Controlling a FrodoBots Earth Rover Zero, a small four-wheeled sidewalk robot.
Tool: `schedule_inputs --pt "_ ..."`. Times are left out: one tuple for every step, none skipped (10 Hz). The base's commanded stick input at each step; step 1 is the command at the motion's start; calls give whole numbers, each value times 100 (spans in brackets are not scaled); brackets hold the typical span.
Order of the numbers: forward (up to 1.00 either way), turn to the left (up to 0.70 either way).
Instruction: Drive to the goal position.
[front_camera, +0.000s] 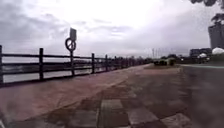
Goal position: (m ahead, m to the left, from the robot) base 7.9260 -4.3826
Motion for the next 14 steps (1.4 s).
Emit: schedule_inputs --pt "100 -24" --pt "100 -3" --pt "100 0" --pt "100 0" --pt "100 0" --pt "100 0" --pt "100 0" --pt "100 0" --pt "100 0" --pt "100 0" --pt "100 0" --pt "100 0" --pt "100 0" --pt "100 0"
